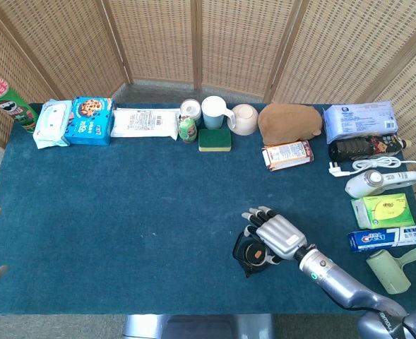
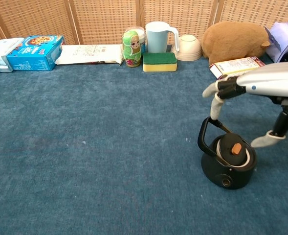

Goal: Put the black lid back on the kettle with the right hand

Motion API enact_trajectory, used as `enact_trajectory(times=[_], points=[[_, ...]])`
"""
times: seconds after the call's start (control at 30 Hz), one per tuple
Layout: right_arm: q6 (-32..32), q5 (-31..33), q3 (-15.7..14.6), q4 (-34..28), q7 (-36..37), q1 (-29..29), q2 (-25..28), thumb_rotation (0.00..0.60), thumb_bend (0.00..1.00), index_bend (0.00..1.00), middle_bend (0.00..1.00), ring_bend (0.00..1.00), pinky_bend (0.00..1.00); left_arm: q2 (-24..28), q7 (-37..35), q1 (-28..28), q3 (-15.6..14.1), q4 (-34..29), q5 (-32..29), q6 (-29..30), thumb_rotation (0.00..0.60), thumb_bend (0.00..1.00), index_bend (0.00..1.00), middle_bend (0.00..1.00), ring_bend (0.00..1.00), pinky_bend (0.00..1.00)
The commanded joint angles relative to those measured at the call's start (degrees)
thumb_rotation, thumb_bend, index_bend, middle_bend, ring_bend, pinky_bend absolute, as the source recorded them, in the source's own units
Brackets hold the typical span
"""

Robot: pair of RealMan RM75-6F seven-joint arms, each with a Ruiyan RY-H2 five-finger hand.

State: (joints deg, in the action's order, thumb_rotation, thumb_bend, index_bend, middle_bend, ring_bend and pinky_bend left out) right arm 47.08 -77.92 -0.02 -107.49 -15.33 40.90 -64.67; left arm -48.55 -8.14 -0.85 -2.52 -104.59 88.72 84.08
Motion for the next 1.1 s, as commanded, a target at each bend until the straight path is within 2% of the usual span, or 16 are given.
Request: enact_trajectory(times=[0.03, 0.4, 0.67, 1.1], points=[[0.8, -1.0, 0.4, 1.6, 1.7, -0.5, -1.3, 0.600, 0.25, 0.12, 0.07, 0.05, 0.00, 0.0, -0.1, 0.1, 0.0, 0.0, 0.1, 0.1, 0.600, 0.06, 0.00, 0.00, 0.00, 0.04], [1.0, -1.5, 1.4, 4.9, 4.8, -0.4, -3.7, 0.600, 0.24, 0.10, 0.06, 0.05, 0.00, 0.0, -0.3, 0.0, 0.0, 0.1, 0.1, 0.1, 0.600, 0.06, 0.00, 0.00, 0.00, 0.04], [1.4, -0.7, 1.7, 6.1, 4.1, -0.5, -5.6, 0.600, 0.21, 0.06, 0.05, 0.04, 0.00, 0.1, -0.4, 0.0, -0.1, 0.2, 0.2, 0.1, 0.600, 0.06, 0.00, 0.00, 0.00, 0.04], [1.8, -0.4, 1.9, 8.3, 5.1, -0.7, -8.7, 0.600, 0.19, 0.06, 0.05, 0.04, 0.00, 0.1, -0.7, 0.1, -0.2, 0.2, 0.3, 0.2, 0.600, 0.06, 0.00, 0.00, 0.00, 0.04]])
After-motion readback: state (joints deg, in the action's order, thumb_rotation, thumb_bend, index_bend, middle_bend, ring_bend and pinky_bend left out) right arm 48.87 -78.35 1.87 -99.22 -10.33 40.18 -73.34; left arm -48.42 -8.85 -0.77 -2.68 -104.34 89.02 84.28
